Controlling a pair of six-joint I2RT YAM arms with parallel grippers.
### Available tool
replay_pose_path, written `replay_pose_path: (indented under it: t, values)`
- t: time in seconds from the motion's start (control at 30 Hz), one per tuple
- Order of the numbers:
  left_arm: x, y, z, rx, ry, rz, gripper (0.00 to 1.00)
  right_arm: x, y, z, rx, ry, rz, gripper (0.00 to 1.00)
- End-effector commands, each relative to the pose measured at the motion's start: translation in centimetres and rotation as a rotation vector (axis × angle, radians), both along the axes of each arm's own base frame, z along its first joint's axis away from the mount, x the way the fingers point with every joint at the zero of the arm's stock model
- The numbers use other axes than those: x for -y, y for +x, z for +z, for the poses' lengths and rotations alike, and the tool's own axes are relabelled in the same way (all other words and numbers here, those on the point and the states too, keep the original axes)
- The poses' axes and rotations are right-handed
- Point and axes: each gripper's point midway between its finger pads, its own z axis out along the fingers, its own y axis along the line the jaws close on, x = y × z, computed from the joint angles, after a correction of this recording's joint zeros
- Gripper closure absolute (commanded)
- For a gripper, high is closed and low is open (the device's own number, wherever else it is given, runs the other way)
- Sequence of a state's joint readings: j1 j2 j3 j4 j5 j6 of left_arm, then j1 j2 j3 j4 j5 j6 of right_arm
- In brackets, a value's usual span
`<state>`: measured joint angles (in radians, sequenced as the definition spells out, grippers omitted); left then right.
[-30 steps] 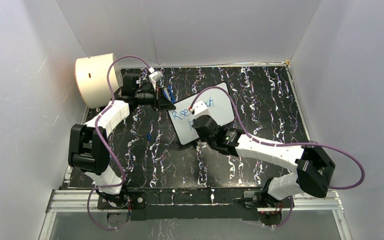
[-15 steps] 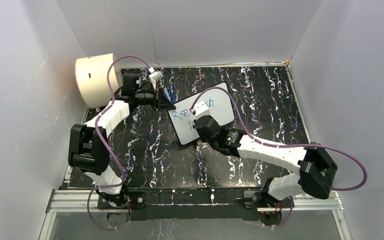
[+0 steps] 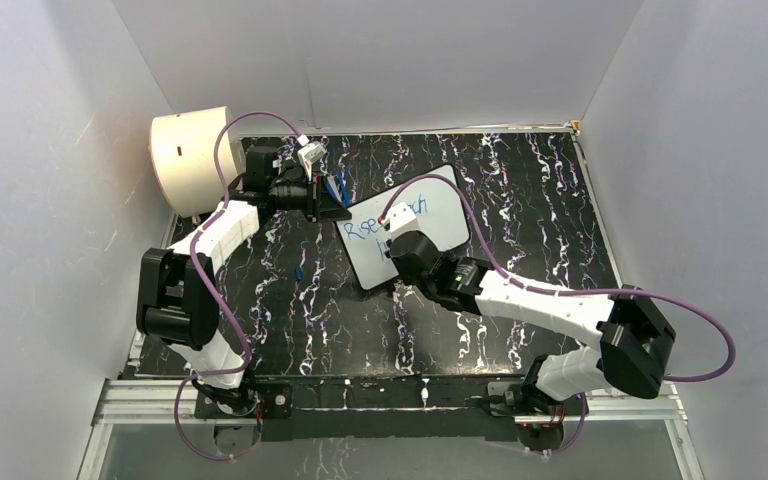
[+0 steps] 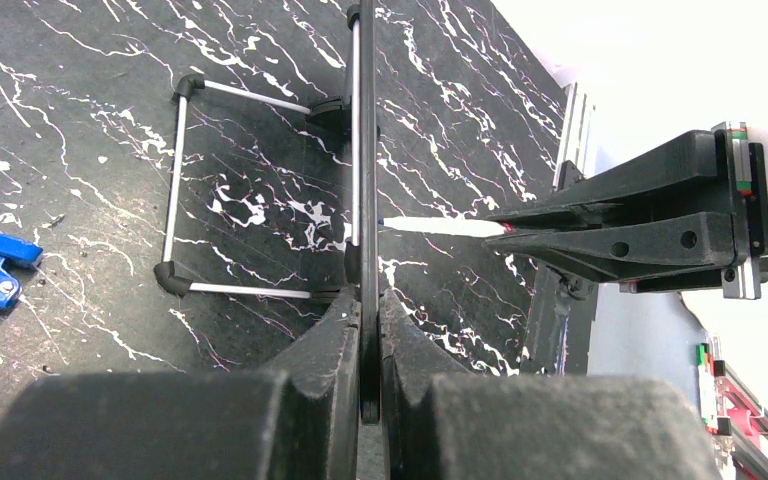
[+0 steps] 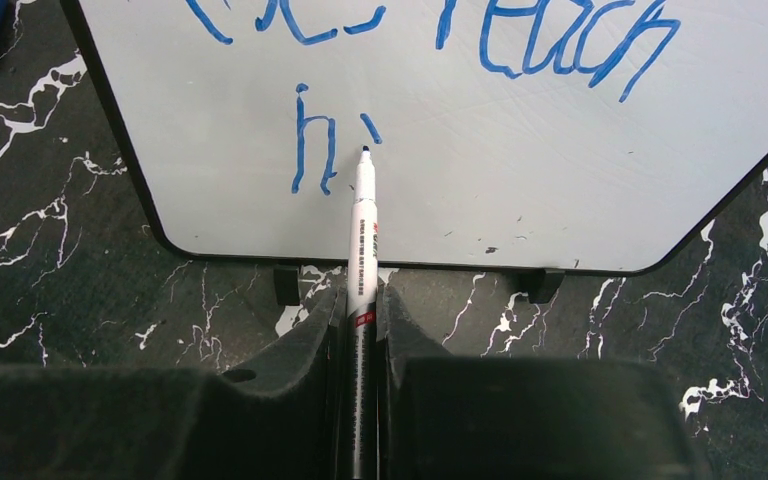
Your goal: Write a sentence on the whiteboard
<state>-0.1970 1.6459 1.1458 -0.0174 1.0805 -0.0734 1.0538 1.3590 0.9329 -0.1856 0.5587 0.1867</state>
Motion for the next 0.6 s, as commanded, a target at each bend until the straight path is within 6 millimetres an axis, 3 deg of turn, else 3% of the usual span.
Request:
replay_pose_path:
  t: [0.0,0.57]
  values:
    - [0.7,-1.1,0.7,-0.002,0.001,-0.037,1.00,0.2,0.8,0.3,0.030,0.012,-0.039,1.00]
    - [0.8,-1.1,0.6,-0.008,-0.002,-0.042,1.00,0.0,0.5,-1.3,-0.015,-0.036,-0.026,1.00]
